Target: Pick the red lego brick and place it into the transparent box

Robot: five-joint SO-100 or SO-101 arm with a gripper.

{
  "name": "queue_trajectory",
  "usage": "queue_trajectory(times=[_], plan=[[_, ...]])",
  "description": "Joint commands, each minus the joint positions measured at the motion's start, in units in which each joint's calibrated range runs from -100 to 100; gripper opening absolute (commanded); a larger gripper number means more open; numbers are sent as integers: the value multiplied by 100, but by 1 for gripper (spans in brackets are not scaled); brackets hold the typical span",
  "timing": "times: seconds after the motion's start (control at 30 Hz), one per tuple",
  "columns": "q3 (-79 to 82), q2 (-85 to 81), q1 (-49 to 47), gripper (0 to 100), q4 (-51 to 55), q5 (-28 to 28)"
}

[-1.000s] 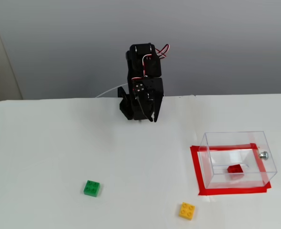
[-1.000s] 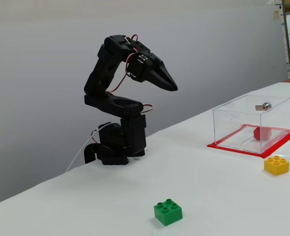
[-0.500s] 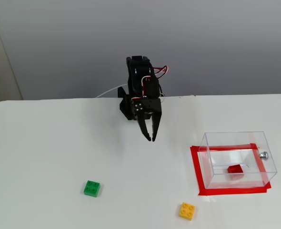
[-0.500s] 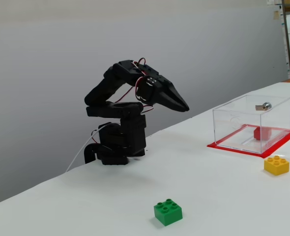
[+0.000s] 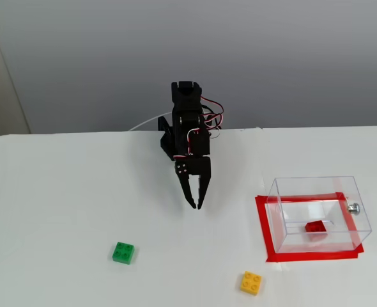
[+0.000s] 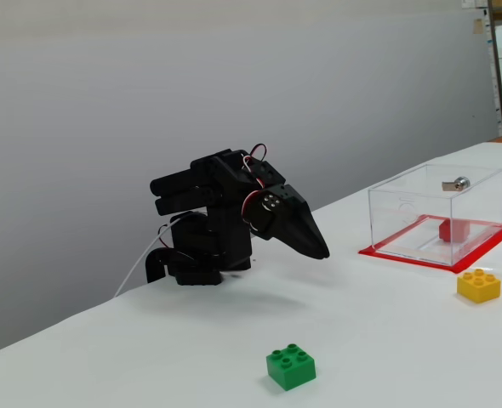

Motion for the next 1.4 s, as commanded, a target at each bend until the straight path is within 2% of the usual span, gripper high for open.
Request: queue_trajectory(times=[0.0,0.2,0.4,0.67,1.37], plan=[[128,-59,-14,2,-10,-16],[381,-68,-21,2,121,-16],[201,-68,-169,2,1444,-27],[-44,-68,-206,2,2262,15],[-53,-59,-184,2,2279,-16]])
